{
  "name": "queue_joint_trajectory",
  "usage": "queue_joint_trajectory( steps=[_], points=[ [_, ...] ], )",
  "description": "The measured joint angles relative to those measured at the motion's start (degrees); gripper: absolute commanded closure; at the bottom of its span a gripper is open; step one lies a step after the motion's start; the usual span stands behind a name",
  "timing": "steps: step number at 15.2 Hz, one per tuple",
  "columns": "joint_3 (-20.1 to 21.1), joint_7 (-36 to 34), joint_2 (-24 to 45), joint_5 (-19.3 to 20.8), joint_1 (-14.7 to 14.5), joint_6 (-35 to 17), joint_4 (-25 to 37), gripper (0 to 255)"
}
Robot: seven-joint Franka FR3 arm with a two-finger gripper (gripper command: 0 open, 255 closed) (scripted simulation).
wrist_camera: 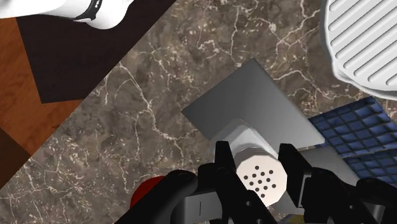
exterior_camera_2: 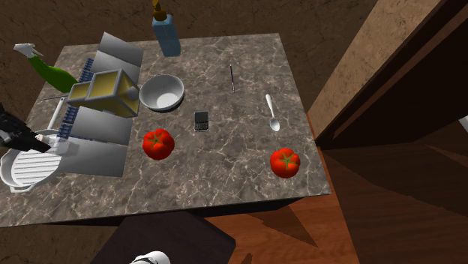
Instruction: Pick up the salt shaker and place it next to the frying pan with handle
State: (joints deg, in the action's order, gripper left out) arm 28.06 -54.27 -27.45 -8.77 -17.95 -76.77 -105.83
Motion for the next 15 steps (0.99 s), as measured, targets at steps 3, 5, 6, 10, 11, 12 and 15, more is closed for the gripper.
queue_joint_trajectory(
  steps=[3, 5, 6, 10, 11, 12, 15],
  points=[
    [3.3, -4.3, 0.9, -1.3, -0.7, 0.3, 1.7, 255],
    [5.9, -7.5, 2.1, -2.0, -1.1, 0.6, 3.4, 255],
    [7.1, -8.8, 2.7, -2.2, -1.2, 0.6, 4.1, 255],
    [11.3, -13.8, 4.3, -3.1, -1.8, 0.0, 5.6, 255],
    [11.5, -14.0, 4.2, -3.3, -1.9, -0.7, 4.8, 255],
    [11.7, -14.1, 4.2, -3.4, -1.9, -1.3, 4.2, 255],
    [11.8, -13.9, 3.3, -3.9, -2.2, -3.4, 1.3, 255]
  ],
)
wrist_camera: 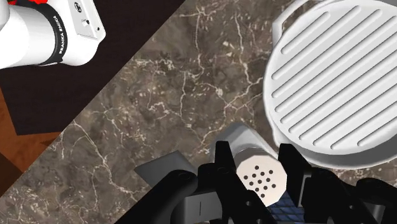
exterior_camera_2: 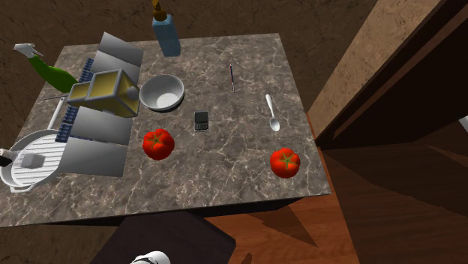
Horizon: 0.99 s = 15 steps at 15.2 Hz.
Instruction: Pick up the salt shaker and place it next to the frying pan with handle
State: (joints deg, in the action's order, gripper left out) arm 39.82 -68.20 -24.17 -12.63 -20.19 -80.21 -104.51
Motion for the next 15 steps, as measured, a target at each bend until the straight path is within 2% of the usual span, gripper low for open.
queue_joint_trajectory(
  steps=[15],
  points=[
    [0.9, 1.3, -2.9, -2.0, -1.2, -11.0, -13.6, 255]
  ],
)
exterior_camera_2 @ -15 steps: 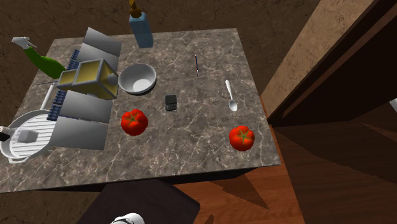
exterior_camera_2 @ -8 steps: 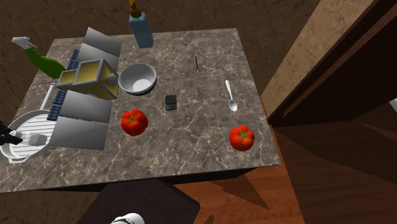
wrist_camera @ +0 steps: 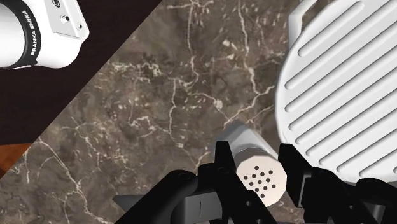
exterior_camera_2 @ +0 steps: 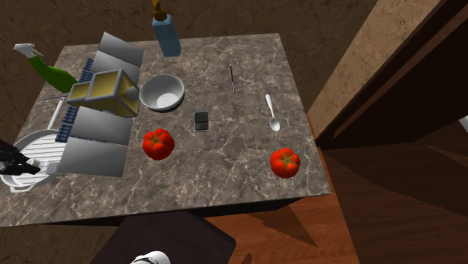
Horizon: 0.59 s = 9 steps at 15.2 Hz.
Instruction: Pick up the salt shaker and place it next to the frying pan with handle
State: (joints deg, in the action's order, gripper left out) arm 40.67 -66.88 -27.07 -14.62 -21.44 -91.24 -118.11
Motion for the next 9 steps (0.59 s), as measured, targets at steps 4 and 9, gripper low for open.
queue_joint_trajectory(
  steps=[4, 9],
  points=[
    [0.6, 0.2, -0.2, -0.5, -0.2, -3.0, -3.2, 255],
    [1.4, 0.1, -0.2, -0.9, -0.5, -6.1, -6.3, 255]
  ],
)
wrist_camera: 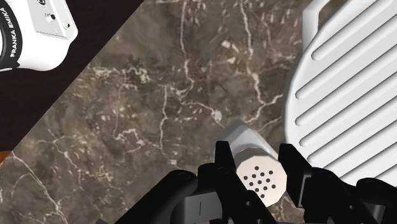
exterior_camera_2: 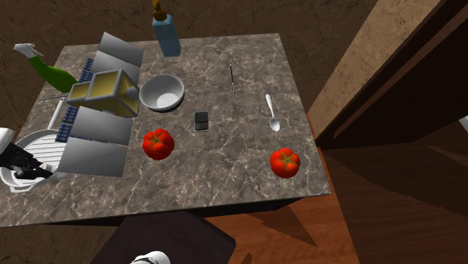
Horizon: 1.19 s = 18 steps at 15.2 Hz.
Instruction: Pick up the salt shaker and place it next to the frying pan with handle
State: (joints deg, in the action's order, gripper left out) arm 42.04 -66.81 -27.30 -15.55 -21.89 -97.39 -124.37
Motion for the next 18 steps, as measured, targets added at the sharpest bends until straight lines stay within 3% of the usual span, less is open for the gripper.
queue_joint_trajectory(
  steps=[5, 6, 12, 18],
  points=[
    [0.0, 0.0, 0.1, 0.0, 0.0, -0.3, -0.2, 255],
    [0.0, 0.0, 0.1, 0.0, 0.0, -0.3, -0.2, 0],
    [0.0, 0.0, 0.1, 0.0, 0.0, -0.3, -0.2, 0],
    [-0.8, -0.7, 1.2, 1.2, 0.8, 6.1, 7.2, 0]
  ],
)
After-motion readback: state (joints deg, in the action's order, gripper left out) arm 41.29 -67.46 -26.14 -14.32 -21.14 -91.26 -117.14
